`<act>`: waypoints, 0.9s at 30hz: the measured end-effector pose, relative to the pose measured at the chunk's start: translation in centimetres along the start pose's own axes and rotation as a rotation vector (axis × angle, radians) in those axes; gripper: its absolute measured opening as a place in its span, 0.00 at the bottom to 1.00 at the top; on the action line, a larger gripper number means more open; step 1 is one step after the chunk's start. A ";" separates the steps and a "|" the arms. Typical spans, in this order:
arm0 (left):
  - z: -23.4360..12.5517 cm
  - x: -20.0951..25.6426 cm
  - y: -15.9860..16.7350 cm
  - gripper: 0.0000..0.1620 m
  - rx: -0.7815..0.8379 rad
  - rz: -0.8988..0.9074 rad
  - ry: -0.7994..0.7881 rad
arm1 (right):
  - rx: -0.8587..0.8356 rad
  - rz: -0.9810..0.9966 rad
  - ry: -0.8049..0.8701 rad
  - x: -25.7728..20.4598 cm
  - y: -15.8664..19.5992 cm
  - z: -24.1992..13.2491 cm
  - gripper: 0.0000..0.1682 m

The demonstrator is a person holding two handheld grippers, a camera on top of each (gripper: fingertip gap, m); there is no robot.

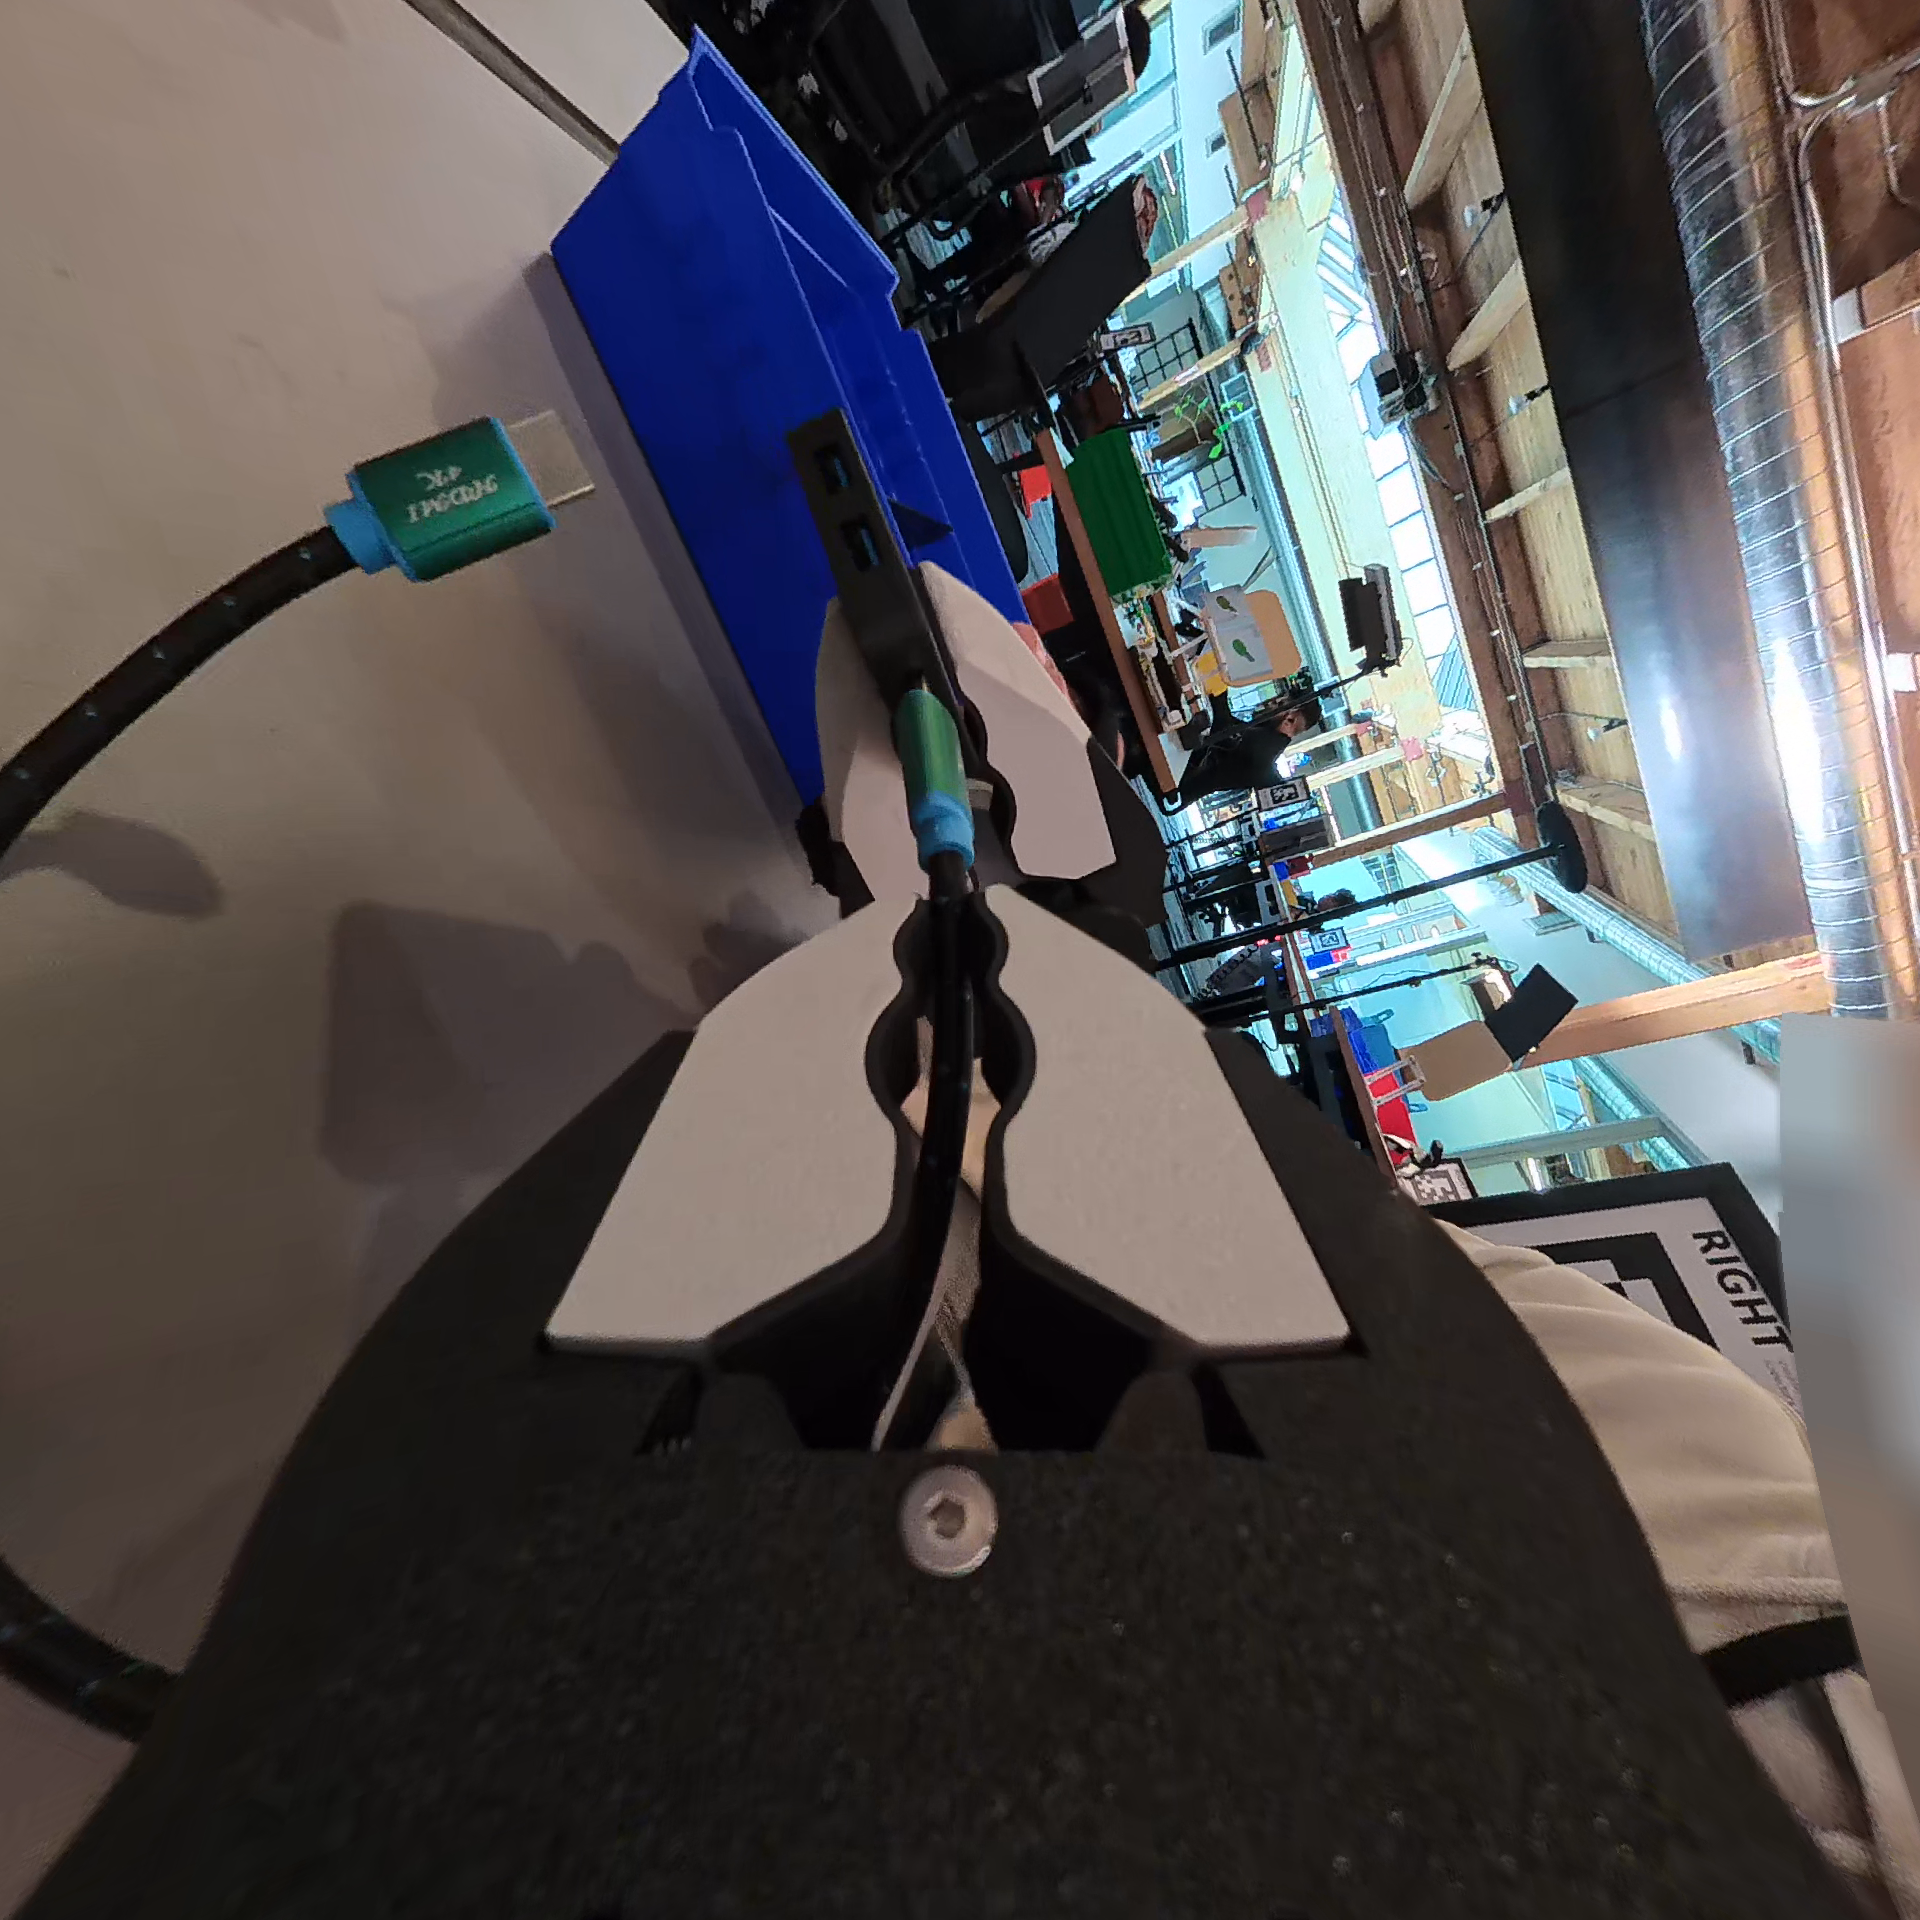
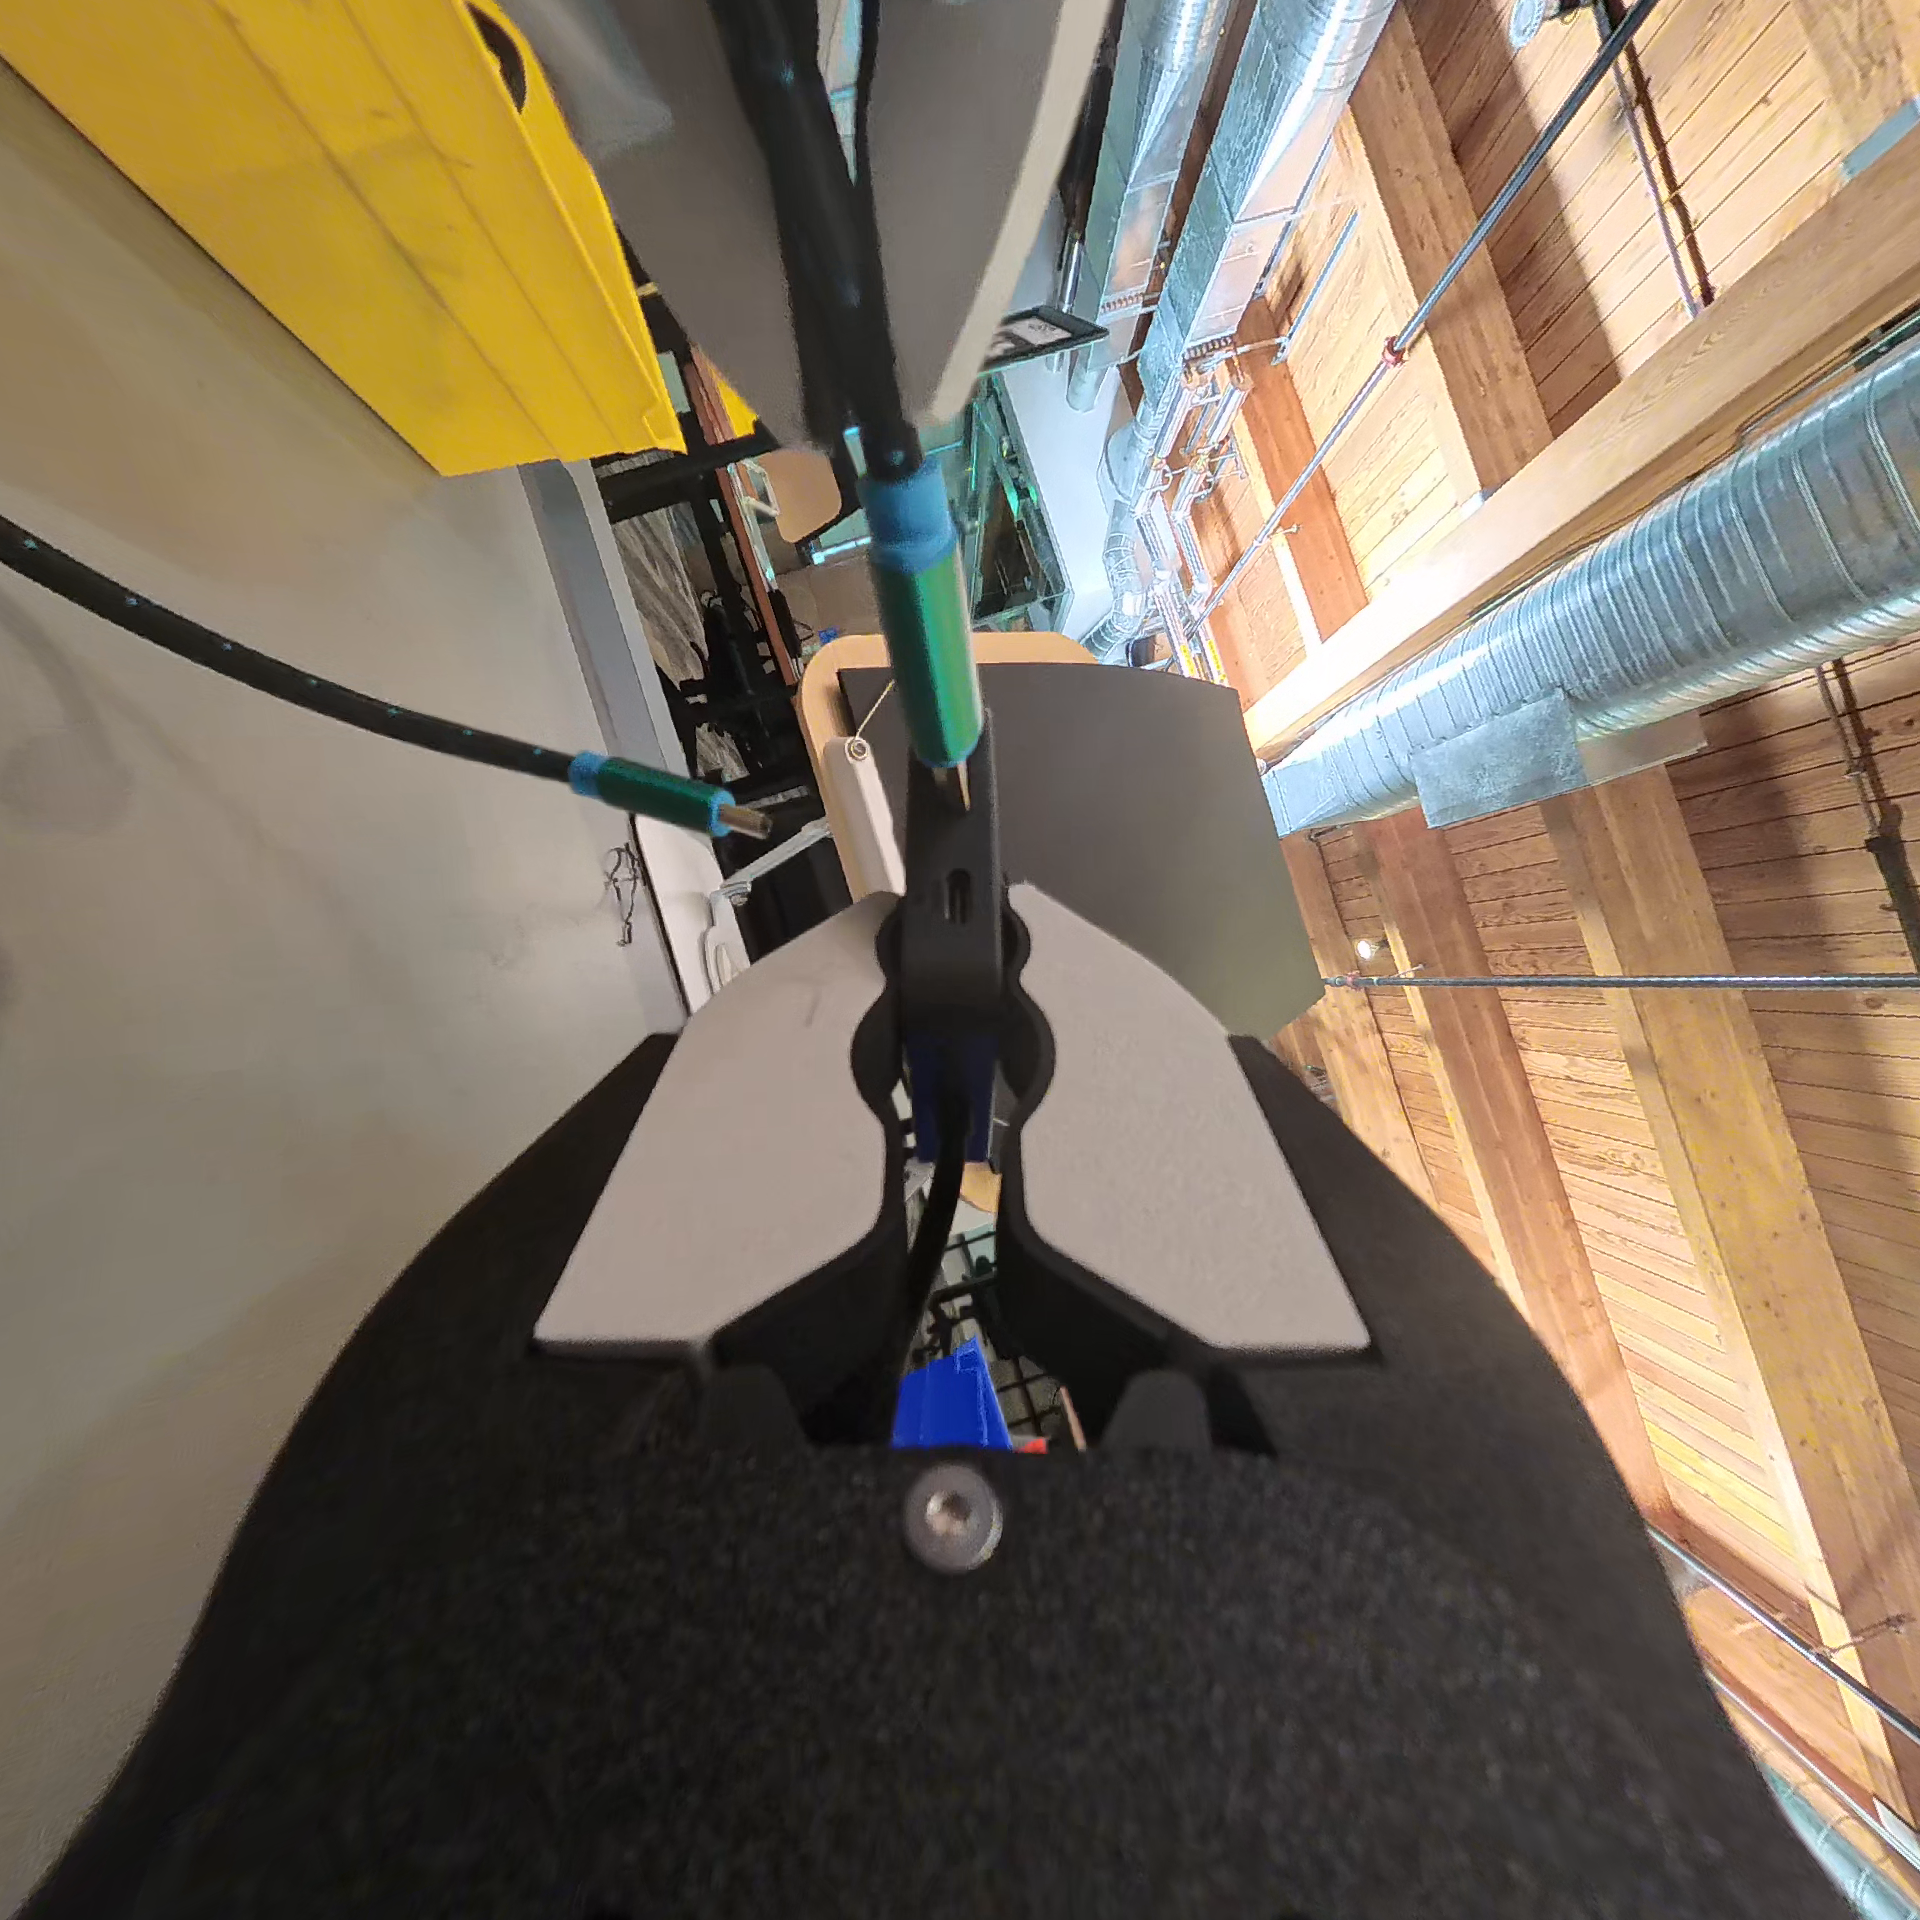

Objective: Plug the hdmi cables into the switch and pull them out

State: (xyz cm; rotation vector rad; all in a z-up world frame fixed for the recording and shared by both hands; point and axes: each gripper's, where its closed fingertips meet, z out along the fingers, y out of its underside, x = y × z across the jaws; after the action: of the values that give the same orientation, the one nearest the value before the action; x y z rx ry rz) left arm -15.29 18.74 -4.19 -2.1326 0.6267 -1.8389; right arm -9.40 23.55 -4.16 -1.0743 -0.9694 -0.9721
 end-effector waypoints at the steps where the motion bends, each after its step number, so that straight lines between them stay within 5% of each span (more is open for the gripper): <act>1: 0.0 -0.1 0.0 0.04 0.005 0.011 -0.014 | -0.006 0.003 -0.004 -0.1 0.0 0.0 0.08; 9: 0.2 -0.9 -0.3 0.04 -0.005 0.285 -0.257 | -0.033 -0.007 -0.039 -0.5 0.1 0.0 0.08; 20: -0.3 -1.5 -0.8 0.04 -0.139 0.942 -0.623 | 0.029 0.067 -0.108 -0.9 -0.2 -0.2 0.08; 27: 0.2 -1.7 -0.5 0.04 -0.148 1.008 -0.636 | 0.039 0.119 -0.142 -1.1 -0.4 -0.4 0.08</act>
State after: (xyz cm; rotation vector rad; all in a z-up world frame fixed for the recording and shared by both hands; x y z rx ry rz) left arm -15.25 19.97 -5.48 -1.7570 1.3322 -0.5682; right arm -10.03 23.30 -5.22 -1.1665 -1.0236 -0.7852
